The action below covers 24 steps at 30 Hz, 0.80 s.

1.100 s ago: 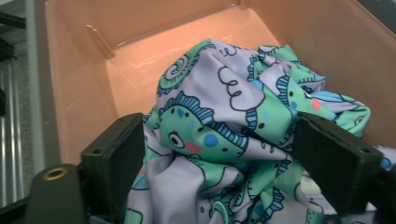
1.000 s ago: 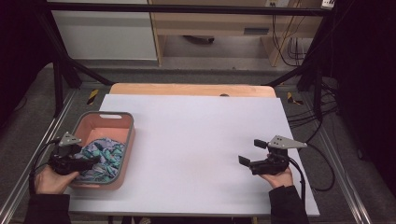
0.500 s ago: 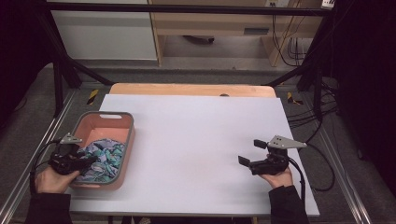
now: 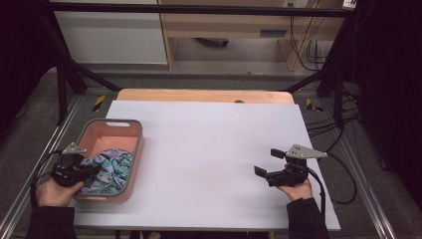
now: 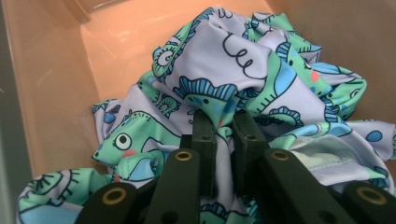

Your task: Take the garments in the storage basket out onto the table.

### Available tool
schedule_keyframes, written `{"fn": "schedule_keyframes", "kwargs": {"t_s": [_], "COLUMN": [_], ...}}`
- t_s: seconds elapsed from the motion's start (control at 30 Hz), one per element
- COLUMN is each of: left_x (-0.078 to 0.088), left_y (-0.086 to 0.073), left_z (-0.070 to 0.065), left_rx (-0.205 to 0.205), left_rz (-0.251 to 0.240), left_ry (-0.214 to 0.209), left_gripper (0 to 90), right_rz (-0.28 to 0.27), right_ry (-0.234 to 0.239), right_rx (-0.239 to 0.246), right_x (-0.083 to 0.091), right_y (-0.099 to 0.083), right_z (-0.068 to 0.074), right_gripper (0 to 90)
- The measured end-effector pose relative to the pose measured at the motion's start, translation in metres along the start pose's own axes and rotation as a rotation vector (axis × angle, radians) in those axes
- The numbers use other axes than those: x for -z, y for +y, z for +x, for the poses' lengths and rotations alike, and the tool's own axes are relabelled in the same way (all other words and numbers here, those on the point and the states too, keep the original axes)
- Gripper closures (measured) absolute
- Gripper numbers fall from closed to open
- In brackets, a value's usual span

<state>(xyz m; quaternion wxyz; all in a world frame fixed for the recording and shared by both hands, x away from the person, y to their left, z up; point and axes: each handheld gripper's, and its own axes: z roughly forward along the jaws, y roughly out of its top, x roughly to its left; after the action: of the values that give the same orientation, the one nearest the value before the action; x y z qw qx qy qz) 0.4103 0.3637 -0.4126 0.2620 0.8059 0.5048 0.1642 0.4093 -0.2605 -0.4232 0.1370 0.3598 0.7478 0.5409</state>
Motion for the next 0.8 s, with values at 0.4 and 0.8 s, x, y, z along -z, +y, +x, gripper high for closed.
{"fn": "schedule_keyframes", "kwargs": {"t_s": [0.4,0.8], "left_x": [0.009,0.030], "left_y": [0.002,0.011], "left_z": [0.001,-0.012], "left_rx": [0.021,-0.009], "left_rz": [-0.040,-0.145], "left_ry": [-0.010,-0.010], "left_gripper": [82.0,82.5], "right_rz": [0.000,-0.002], "right_ry": [0.001,0.000], "right_rx": [0.000,0.001], "right_x": [0.000,0.001], "right_y": [0.000,0.000], "right_z": [0.000,-0.001], "right_gripper": [2.1,2.1]}}
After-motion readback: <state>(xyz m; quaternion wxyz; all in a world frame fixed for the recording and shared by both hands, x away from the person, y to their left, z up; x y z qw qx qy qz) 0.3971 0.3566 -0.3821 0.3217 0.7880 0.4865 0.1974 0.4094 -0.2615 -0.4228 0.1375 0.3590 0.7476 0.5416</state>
